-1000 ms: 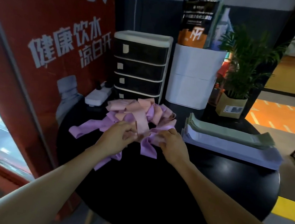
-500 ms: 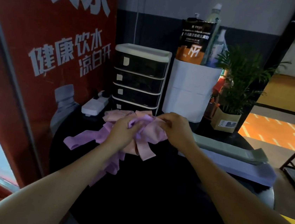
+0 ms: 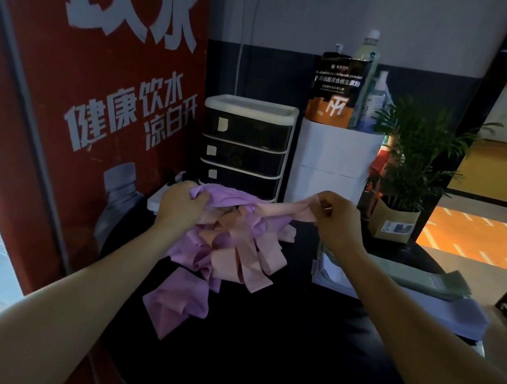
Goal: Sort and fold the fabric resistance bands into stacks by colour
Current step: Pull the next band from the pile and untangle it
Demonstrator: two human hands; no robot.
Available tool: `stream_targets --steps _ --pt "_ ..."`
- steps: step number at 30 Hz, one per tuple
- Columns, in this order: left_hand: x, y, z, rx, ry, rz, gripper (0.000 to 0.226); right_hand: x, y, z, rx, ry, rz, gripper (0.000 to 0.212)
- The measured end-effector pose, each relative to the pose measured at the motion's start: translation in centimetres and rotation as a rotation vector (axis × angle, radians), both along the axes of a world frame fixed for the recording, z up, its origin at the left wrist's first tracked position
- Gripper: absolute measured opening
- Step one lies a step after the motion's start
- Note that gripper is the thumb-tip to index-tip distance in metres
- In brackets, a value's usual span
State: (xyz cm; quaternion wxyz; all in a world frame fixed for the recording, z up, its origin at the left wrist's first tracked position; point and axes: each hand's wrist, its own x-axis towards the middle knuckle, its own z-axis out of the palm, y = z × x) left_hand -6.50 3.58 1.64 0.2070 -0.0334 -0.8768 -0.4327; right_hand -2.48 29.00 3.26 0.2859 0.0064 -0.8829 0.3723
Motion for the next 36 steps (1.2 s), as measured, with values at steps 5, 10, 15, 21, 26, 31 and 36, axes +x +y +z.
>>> stream_targets --steps 5,10,15,21,26,31,36 --pt "-0.2 0.0 0.9 0.08 -0.014 0.059 0.018 0.5 0.3 -1.1 0.019 -0.042 -0.025 0.018" --pt "-0.1 0.2 0.2 0.302 -0.072 -0.106 0.015 0.6 0.4 -1.5 -0.03 -0.056 -0.018 0.015" --pt "0.9 2.0 0.4 0.408 -0.169 -0.322 0.051 0.7 -1.6 -0.4 -0.161 -0.03 0.167 0.008" --pt "3.2 4.5 2.5 0.155 -0.152 -0.517 0.078 1.2 -2.6 1.6 -0.078 0.035 0.187 0.008" --pt "3.7 6.6 1.9 0.031 -0.051 -0.456 0.042 1.2 -3.1 2.4 -0.006 0.067 0.235 0.009" --pt "3.9 6.8 1.7 0.362 -0.206 -0.365 0.023 1.2 -2.2 2.0 -0.148 0.027 0.229 0.017" --pt "3.1 6.1 0.5 0.626 -0.387 -0.209 0.023 2.2 -2.5 -0.5 -0.059 -0.127 0.353 0.008"
